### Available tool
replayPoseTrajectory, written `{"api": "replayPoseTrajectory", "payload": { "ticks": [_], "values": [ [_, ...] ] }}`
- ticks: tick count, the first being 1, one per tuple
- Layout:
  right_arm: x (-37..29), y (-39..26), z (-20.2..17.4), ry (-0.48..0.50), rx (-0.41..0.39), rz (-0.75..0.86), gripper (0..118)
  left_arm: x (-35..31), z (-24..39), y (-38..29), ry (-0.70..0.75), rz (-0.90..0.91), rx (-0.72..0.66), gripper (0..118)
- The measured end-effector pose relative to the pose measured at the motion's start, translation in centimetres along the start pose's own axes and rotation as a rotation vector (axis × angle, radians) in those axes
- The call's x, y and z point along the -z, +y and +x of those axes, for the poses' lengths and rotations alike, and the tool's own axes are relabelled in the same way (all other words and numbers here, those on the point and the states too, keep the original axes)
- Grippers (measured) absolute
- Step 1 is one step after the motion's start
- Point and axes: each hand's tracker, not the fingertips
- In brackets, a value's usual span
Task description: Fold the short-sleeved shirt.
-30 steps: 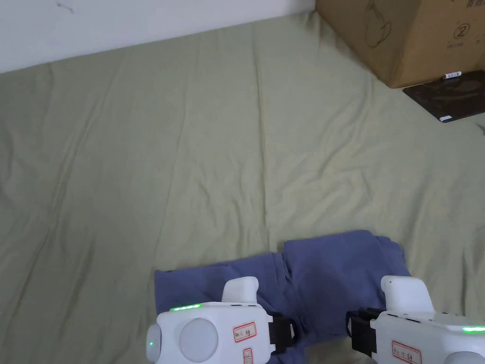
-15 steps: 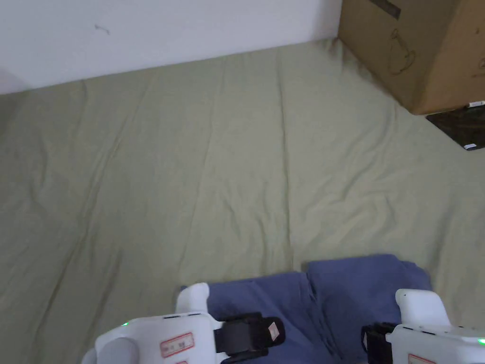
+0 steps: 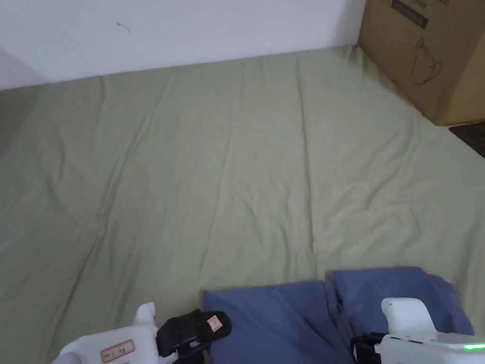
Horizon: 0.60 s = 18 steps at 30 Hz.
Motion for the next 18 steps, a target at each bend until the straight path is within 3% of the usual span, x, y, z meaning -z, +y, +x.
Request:
{"api": "replayPoseTrajectory", "payload": {
  "ticks": [3,4,5,6,7,8,9,13,18],
  "values": [
    [0.2,0.0,-0.6,-0.006,-0.002,-0.013,0,2.0,-1.2,0.8,-0.141,-0.039,-0.126,117],
    [0.3,0.0,-0.7,-0.011,-0.005,-0.02,0,2.2,-1.0,0.5,-0.163,-0.047,-0.149,111],
    [0.3,0.0,-0.7,-0.014,-0.008,-0.025,0,2.4,-1.3,0.7,-0.154,-0.055,-0.142,79],
    [0.3,0.0,-0.8,-0.017,-0.009,-0.029,0,2.6,-1.4,0.7,-0.039,-0.065,-0.106,31],
    [0.2,0.0,-0.8,-0.019,-0.01,-0.03,0,2.4,-1.4,0.6,0.119,-0.097,-0.06,9],
    [0.2,0.0,-0.9,-0.019,-0.011,-0.033,0,2.1,-1.8,0.6,0.127,-0.113,-0.056,8],
    [0.1,0.0,-0.9,-0.02,-0.015,-0.035,0,1.5,-1.8,0.9,-0.059,-0.092,-0.11,8],
    [0.3,0.3,-0.9,-0.04,-0.021,-0.044,0,-1.8,-1.1,3.2,0.083,-0.081,0.054,8],
    [1.0,0.6,-1.3,-0.03,-0.02,-0.047,0,-10.3,-0.3,4.1,0.174,0.038,0.033,8]
  ]
}}
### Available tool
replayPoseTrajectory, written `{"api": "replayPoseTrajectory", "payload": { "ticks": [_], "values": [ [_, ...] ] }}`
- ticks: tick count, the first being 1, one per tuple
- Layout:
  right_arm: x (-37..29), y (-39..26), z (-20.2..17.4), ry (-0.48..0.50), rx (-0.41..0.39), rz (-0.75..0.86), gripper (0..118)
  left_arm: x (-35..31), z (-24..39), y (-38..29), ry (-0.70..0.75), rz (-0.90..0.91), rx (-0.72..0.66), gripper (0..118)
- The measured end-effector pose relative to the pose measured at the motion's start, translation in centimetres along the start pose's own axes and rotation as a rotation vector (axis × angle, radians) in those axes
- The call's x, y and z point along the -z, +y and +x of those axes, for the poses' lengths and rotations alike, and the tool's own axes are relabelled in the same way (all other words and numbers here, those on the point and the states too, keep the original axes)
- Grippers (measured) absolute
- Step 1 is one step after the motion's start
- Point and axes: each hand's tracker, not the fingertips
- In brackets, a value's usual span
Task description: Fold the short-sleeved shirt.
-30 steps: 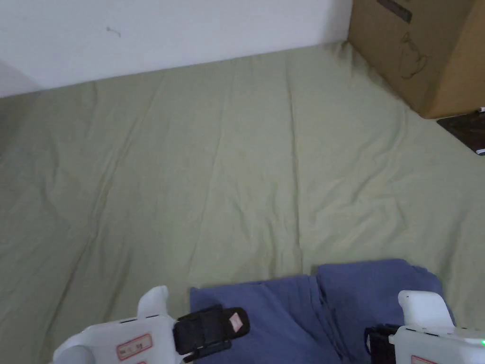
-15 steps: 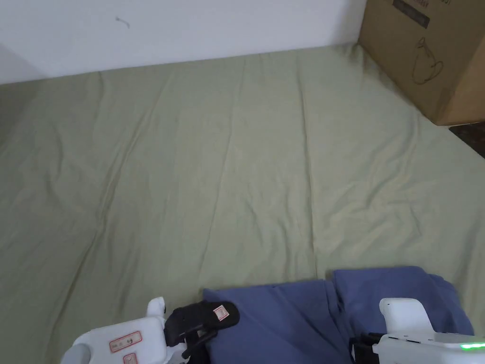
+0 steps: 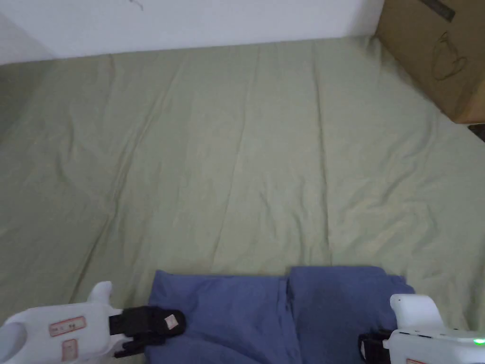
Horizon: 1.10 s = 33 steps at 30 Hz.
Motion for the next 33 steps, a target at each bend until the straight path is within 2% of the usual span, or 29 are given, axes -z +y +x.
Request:
{"api": "replayPoseTrajectory", "payload": {
  "ticks": [7,9,13,18,21,23,25,28,31,32,33],
  "values": [
    [1.1,0.2,-1.4,0.032,-0.037,-0.015,0,-13.5,-6.4,1.9,0.297,0.178,-0.067,8],
    [1.3,0.1,-1.6,0.045,-0.039,-0.018,0,-15.3,-6.4,1.8,0.31,0.221,-0.102,8],
    [1.4,-0.2,-1.9,0.053,-0.045,-0.023,0,-15.5,-3.2,1.1,0.339,0.238,-0.061,8],
    [1.1,-0.6,-1.4,0.053,-0.045,-0.03,0,-12.6,5.0,0.5,0.369,0.248,-0.035,9],
    [0.9,-0.9,-0.7,0.049,-0.03,-0.027,0,-10.2,9.9,0.8,0.324,0.27,-0.03,9],
    [0.8,-1.0,-0.2,0.043,-0.017,-0.026,0,-8.3,11.1,1.8,0.314,0.244,-0.005,9],
    [0.7,-1.2,0.5,0.037,0.002,-0.023,0,-4.6,13.9,1.6,0.324,0.168,0.116,9],
    [0.4,-1.4,1.5,0.029,0.031,-0.017,0,0.4,13.8,1.9,0.323,0.07,0.197,9],
    [0.1,-1.5,2.3,0.017,0.04,-0.015,0,5.8,13.9,1.0,0.301,-0.03,0.179,9],
    [0.0,-1.6,2.6,0.011,0.043,-0.013,0,7.3,13.9,1.0,0.285,-0.042,0.168,15],
    [0.0,-1.6,2.9,0.005,0.05,-0.015,0,8.8,13.6,1.1,0.258,-0.079,0.174,30]
  ]
}}
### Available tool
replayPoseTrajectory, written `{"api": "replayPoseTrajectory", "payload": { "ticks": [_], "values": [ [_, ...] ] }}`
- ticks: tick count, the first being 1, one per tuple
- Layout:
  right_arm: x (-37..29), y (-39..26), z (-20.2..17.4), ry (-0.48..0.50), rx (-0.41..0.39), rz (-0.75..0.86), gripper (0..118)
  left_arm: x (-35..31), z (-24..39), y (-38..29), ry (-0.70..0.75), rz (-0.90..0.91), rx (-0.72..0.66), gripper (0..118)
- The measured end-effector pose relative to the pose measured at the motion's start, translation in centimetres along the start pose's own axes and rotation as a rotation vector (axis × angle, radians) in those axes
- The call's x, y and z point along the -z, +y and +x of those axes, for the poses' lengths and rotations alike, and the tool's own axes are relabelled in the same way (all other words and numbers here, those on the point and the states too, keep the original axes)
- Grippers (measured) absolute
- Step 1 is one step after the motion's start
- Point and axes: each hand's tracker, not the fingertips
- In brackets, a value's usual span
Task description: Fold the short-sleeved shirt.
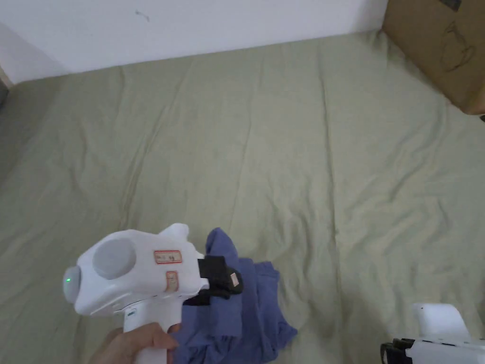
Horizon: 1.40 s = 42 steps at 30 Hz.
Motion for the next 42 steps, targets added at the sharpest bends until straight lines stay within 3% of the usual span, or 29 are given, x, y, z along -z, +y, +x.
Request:
{"api": "replayPoseTrajectory", "payload": {
  "ticks": [1,2,3,4,7,9,11,12,15,19,28,33,37,42],
  "values": [
    [0.0,-0.1,0.3,-0.004,0.012,-0.002,0,1.3,0.1,0.2,-0.022,-0.035,0.0,58],
    [-0.1,-0.1,0.5,-0.006,0.023,-0.001,0,2.1,0.3,0.2,-0.021,-0.07,0.0,98],
    [-0.1,-0.2,0.7,-0.008,0.033,0.0,0,2.7,0.5,0.2,-0.016,-0.108,0.014,114],
    [-0.2,-0.3,0.9,-0.009,0.04,0.0,0,3.0,0.7,-0.1,-0.017,-0.091,0.019,115],
    [-0.2,-0.4,1.2,-0.013,0.049,-0.003,0,0.7,0.1,-0.1,-0.009,-0.024,0.03,79],
    [0.0,-0.3,1.2,-0.016,0.045,-0.009,0,-1.6,-0.7,-0.3,0.007,0.063,0.003,64],
    [0.4,-0.2,1.1,-0.018,0.038,-0.015,0,-3.1,-2.0,-0.4,0.068,0.113,0.016,11],
    [0.6,-0.2,1.0,-0.016,0.037,-0.018,0,-3.6,-2.5,-0.6,0.124,0.123,0.023,7],
    [0.9,-0.2,0.5,0.0,0.033,-0.022,0,-3.3,-4.1,-1.1,0.221,0.111,0.027,4],
    [1.3,-0.2,-0.1,0.01,0.02,-0.032,0,-0.4,-4.0,-2.0,0.086,0.052,0.014,2],
    [0.8,-0.5,0.0,0.003,0.015,-0.037,0,8.4,2.3,-3.9,0.12,-0.067,0.157,0],
    [0.8,-0.6,0.2,-0.008,0.015,-0.043,0,8.1,4.2,-3.9,0.047,-0.078,0.136,0],
    [0.9,-0.6,-0.1,-0.008,0.015,-0.048,0,9.4,6.2,-4.7,0.017,-0.121,0.224,0],
    [0.1,-0.1,-0.8,0.0,-0.017,-0.037,0,7.0,4.3,-4.6,0.005,-0.071,0.152,0]
  ]
}}
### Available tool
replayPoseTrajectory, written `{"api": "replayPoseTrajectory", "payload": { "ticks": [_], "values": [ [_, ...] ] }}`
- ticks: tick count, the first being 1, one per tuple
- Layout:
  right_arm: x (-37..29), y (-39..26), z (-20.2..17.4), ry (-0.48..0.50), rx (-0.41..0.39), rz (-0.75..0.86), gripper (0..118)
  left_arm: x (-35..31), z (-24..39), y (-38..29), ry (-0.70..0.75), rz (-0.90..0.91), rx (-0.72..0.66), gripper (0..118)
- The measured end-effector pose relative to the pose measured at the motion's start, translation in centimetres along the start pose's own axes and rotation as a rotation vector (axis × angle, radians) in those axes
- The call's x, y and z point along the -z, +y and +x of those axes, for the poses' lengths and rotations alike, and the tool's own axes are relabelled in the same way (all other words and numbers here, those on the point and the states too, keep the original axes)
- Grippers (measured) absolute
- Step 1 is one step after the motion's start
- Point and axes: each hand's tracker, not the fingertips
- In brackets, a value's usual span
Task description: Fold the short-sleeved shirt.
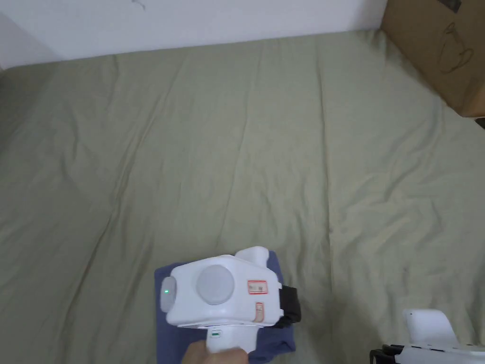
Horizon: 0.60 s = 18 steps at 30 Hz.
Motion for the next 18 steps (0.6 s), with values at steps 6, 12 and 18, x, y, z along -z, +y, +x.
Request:
{"api": "replayPoseTrajectory", "payload": {
  "ticks": [6,12,18],
  "values": [
    [0.1,2.3,-2.9,0.039,-0.111,0.028,0,-9.7,-7.0,-1.4,-0.061,0.185,-0.105,0],
    [0.3,6.2,-9.1,0.154,-0.272,0.114,0,-16.7,-13.6,-5.2,0.013,0.322,-0.247,0],
    [2.7,9.3,-15.0,0.143,-0.397,0.131,0,-17.2,-18.3,-8.3,-0.078,0.357,-0.337,0]
  ]
}}
